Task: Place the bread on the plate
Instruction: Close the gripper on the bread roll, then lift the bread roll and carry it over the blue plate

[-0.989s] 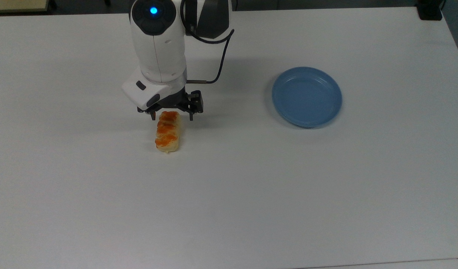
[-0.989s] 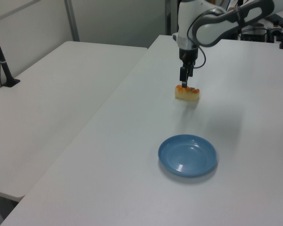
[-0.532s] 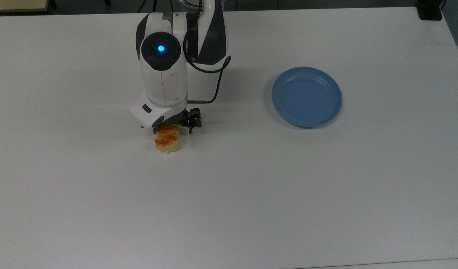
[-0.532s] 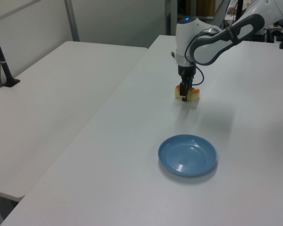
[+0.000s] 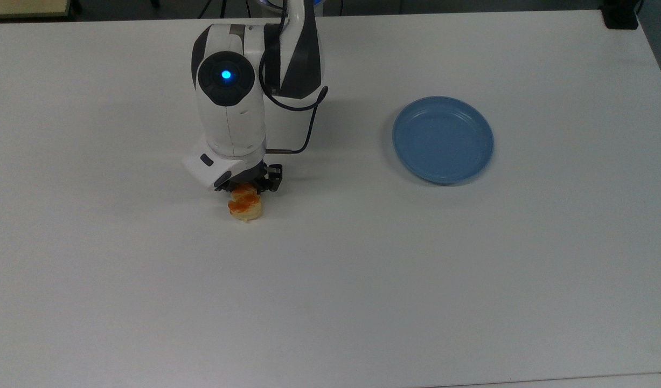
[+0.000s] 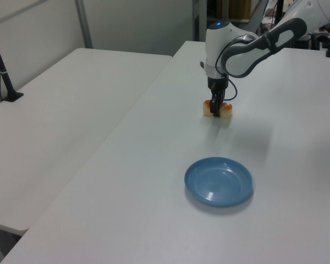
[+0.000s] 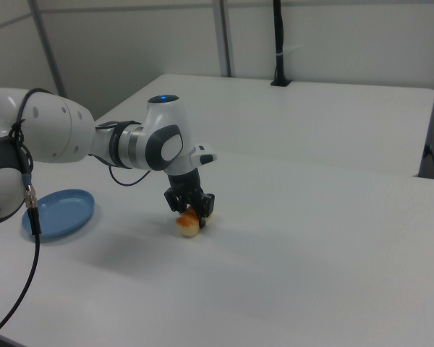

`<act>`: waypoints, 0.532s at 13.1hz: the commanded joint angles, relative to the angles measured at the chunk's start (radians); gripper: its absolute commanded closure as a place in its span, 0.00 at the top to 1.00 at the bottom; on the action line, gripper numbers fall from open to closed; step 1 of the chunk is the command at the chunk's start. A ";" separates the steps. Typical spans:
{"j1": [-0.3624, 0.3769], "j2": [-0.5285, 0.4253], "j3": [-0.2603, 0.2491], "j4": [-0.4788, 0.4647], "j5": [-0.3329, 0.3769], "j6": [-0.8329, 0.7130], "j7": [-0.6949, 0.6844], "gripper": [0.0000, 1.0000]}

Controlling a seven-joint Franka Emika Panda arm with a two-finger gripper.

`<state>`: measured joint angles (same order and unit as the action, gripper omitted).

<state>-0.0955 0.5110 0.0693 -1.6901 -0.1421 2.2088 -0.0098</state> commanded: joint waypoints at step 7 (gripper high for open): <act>0.055 -0.133 0.027 0.046 -0.014 -0.142 0.091 0.41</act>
<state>-0.0839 0.4285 0.0829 -1.6414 -0.1421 2.1187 0.0150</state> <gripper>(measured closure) 0.590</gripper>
